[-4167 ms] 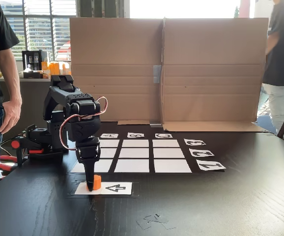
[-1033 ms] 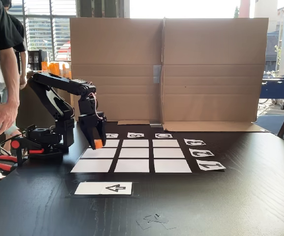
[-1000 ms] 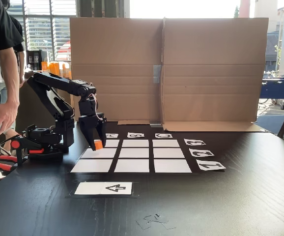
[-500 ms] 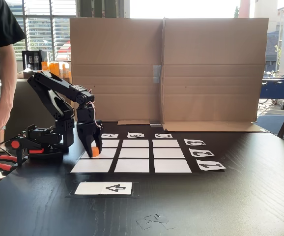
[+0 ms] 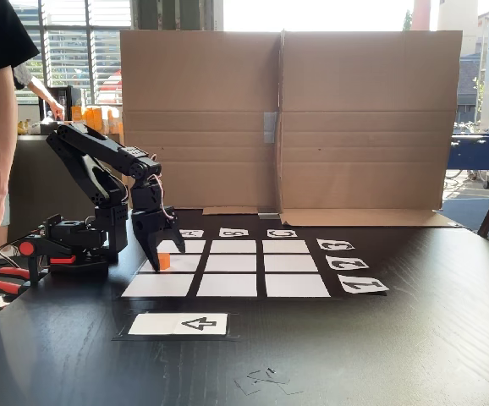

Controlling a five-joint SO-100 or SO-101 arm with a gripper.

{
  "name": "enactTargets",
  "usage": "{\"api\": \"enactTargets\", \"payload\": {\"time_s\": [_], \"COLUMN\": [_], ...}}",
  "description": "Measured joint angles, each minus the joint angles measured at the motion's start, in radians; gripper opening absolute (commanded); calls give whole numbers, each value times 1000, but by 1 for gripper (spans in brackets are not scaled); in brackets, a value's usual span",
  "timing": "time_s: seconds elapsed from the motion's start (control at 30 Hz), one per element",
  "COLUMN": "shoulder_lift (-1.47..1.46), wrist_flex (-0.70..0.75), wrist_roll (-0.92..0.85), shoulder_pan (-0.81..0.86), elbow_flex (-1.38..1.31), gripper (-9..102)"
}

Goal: Pick up the round, orange token and place it in the grid on square A2.

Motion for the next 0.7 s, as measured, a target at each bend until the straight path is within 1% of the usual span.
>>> {"api": "enactTargets", "payload": {"time_s": [0.13,0.33,0.4,0.47,0.7], "shoulder_lift": [-5,44,69,87,181], "wrist_flex": [-87,-210,-287,-328,-454], "wrist_roll": [74,244,308,359,456], "shoulder_pan": [28,71,103,110,219], "elbow_flex": [-26,-89,-132,-179,-279], "gripper": [49,50,49,49,49]}}
